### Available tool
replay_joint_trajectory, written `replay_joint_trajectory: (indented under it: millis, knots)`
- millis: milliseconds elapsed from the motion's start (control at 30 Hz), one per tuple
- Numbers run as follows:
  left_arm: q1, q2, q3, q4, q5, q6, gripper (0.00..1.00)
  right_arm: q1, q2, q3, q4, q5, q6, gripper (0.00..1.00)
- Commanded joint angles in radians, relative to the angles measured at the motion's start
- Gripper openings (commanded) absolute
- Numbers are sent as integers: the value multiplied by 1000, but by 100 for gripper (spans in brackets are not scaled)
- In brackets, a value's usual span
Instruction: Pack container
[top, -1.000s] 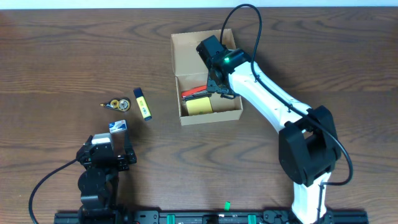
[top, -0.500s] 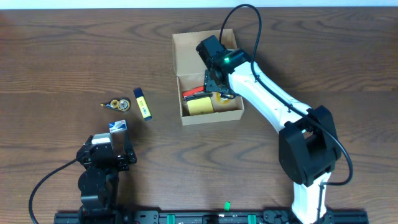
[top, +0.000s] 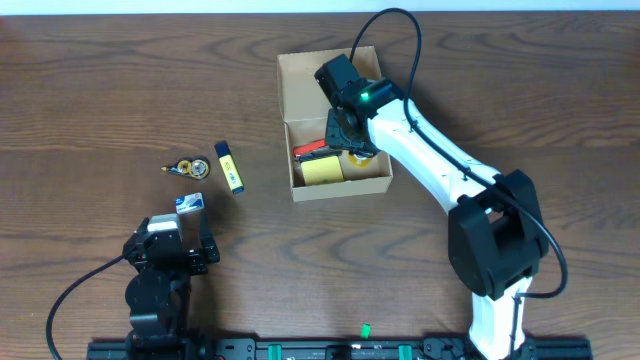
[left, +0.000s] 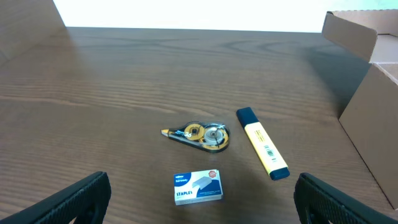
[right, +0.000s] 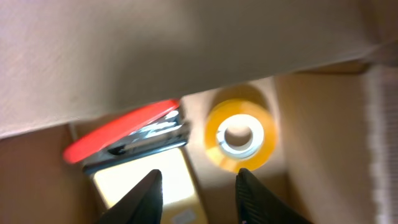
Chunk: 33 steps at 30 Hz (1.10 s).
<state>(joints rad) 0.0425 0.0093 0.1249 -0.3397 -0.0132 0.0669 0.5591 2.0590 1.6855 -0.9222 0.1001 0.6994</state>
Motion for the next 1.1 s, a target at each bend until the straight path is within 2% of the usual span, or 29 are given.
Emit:
replay_joint_trajectory:
  millis: [0,267,533,633,833,1067]
  knots:
    - [3,-5,-17,-21,10,-3,95,-8,0,25,-9,-64,22,37]
    - [3,-5,-17,-21,10,-3,95,-9,0,148,-95,-64,-19,32]
    - [3,-5,-17,-21,10,-3,95,-27,-6,378,-325,-64,-336,22]
    - [3,-5,-17,-21,10,-3,95,-35,-34,410,-374,-64,-443,23]
    - [3,-5,-17,-21,10,-3,95,-57,-241,369,-349,-63,-511,20]
    - [3,-5,-17,-21,10,-3,95,-13,-425,43,-271,-68,-513,19]
